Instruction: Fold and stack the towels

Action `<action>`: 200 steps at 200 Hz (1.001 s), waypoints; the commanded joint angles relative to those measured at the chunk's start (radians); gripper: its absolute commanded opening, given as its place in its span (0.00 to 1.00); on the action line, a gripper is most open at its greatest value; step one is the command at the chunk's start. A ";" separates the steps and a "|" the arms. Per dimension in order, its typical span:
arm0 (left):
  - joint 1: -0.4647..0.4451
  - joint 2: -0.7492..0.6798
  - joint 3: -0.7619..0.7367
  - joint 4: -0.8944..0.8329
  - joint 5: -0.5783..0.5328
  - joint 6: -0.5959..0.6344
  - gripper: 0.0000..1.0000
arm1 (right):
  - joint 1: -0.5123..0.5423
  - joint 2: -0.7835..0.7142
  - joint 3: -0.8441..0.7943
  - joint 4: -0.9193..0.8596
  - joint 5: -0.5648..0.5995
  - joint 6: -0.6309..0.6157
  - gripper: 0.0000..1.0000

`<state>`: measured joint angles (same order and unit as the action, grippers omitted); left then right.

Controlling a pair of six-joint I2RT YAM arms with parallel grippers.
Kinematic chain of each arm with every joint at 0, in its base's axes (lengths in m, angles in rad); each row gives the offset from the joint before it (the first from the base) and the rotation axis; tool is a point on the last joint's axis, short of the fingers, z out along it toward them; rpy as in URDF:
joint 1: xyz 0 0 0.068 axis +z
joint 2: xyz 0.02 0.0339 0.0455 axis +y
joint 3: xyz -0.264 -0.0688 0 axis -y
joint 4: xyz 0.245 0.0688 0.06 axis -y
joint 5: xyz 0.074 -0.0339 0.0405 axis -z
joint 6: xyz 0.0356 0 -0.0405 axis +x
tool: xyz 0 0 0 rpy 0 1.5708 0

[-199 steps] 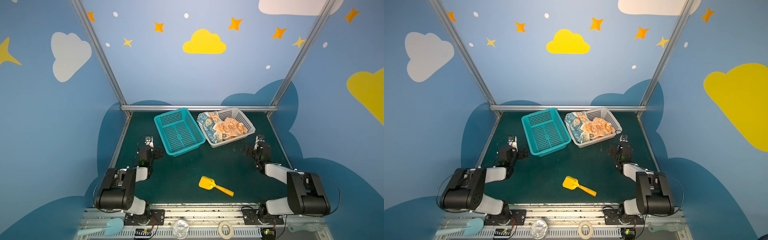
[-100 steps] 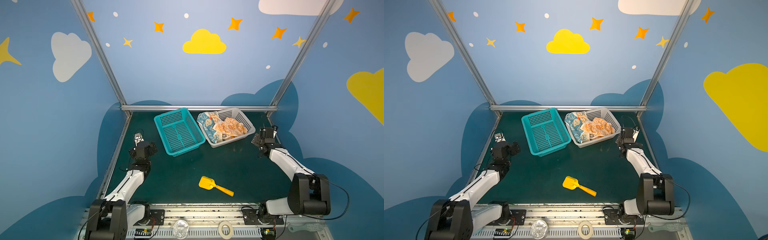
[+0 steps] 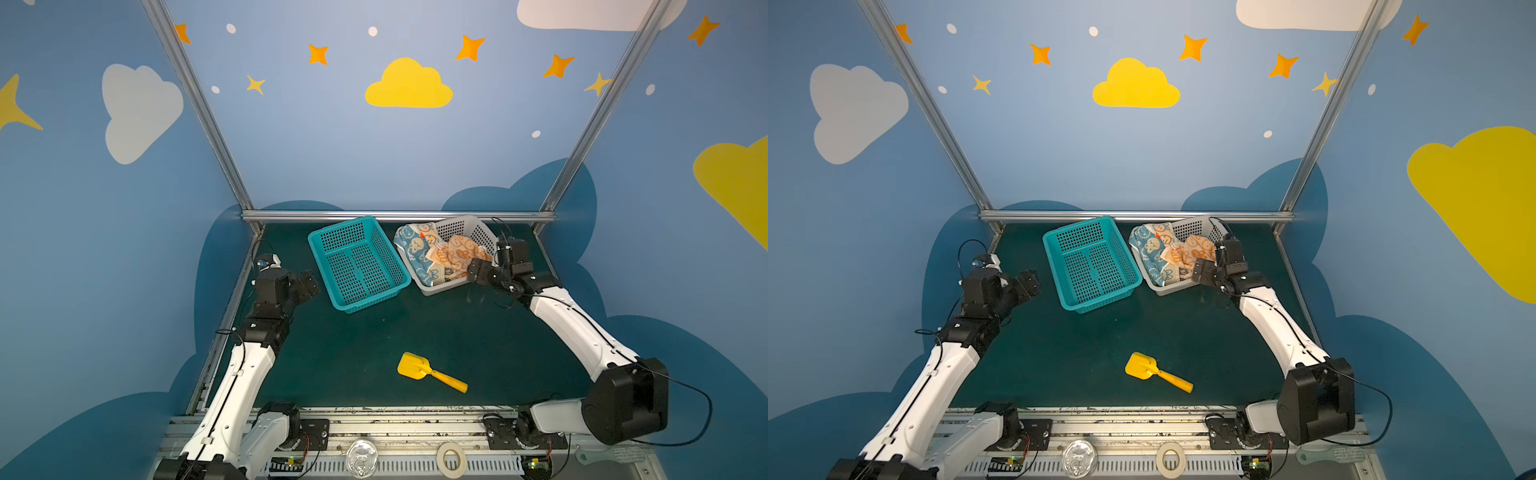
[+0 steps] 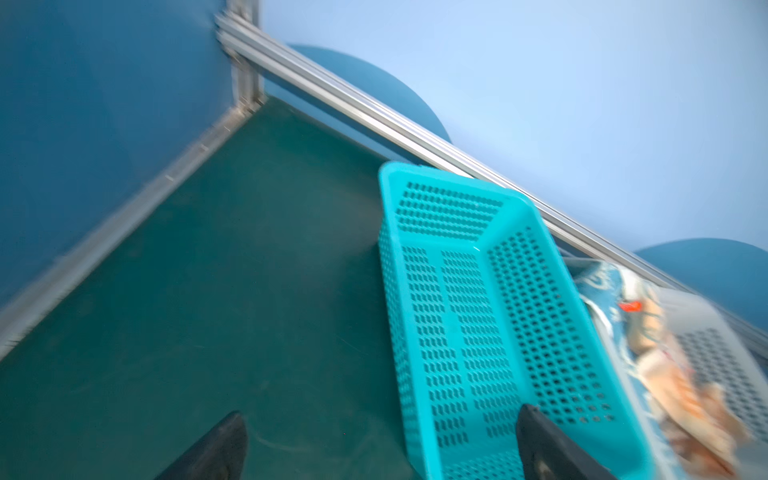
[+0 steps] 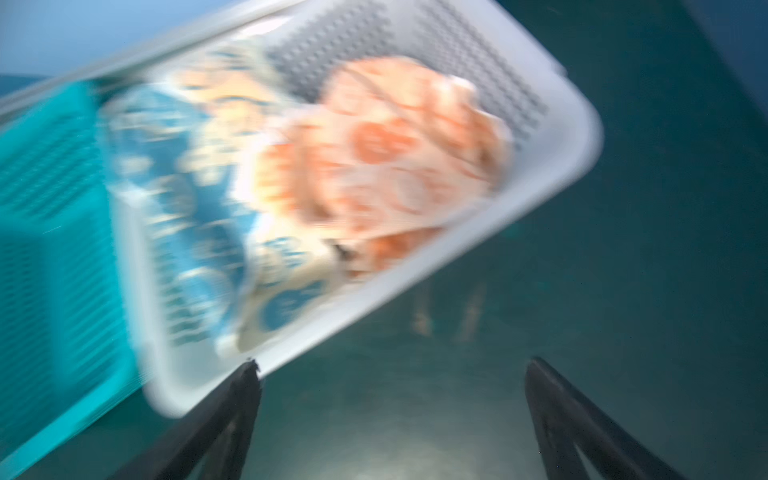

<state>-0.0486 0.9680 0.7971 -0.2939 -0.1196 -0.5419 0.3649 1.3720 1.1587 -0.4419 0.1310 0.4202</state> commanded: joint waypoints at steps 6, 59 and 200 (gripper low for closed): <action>-0.005 0.029 -0.003 -0.060 0.165 -0.087 1.00 | 0.093 0.021 0.081 -0.132 -0.019 0.158 0.99; -0.033 0.111 -0.032 0.022 0.299 -0.181 1.00 | 0.296 0.242 0.268 -0.255 -0.049 0.394 0.99; -0.057 0.121 -0.068 -0.005 0.475 -0.203 1.00 | 0.480 0.543 0.419 -0.156 -0.156 0.654 0.86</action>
<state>-0.1078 1.1076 0.7536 -0.2909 0.3264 -0.7490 0.8410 1.8702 1.5299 -0.6041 -0.0235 1.0626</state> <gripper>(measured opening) 0.996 0.873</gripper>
